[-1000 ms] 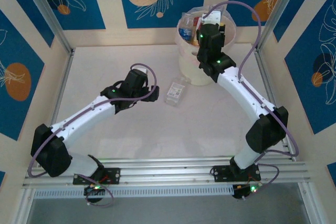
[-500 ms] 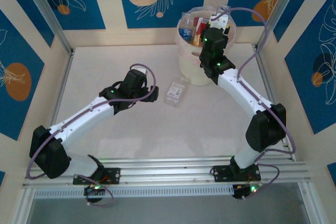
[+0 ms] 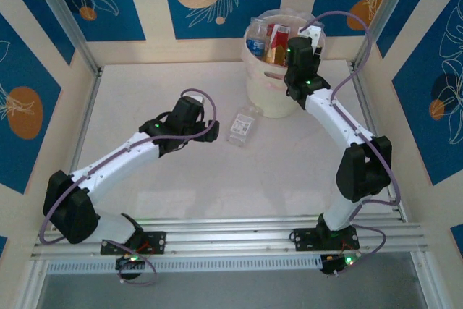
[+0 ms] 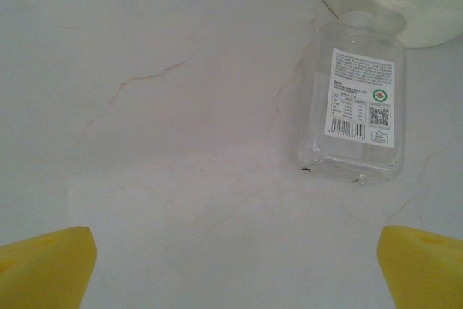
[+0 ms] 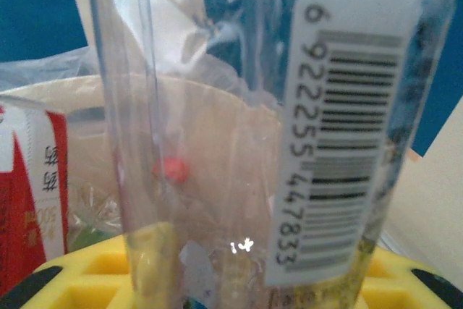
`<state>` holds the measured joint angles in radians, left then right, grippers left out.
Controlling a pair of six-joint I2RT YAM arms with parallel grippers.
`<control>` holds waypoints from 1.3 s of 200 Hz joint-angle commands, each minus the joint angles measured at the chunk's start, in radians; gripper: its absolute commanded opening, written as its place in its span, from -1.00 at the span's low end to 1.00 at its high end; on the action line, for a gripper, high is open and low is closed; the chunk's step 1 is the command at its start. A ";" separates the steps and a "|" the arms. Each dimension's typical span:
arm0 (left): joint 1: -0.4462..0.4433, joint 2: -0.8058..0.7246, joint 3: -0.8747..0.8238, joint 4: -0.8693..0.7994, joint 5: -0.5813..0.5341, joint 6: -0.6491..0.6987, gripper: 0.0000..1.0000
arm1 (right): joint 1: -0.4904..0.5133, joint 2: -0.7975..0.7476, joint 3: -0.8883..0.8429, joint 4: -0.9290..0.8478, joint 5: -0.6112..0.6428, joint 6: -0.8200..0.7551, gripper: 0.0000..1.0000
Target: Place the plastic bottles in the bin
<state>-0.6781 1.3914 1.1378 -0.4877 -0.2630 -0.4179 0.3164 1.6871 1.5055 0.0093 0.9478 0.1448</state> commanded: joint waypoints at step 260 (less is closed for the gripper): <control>0.005 0.028 0.053 -0.042 0.021 -0.028 0.99 | 0.044 0.095 -0.032 0.454 -0.090 -0.290 0.77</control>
<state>-0.6781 1.4029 1.1606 -0.5133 -0.2619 -0.4362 0.3420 1.8225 1.5341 0.3244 0.8410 -0.0868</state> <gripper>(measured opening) 0.994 0.882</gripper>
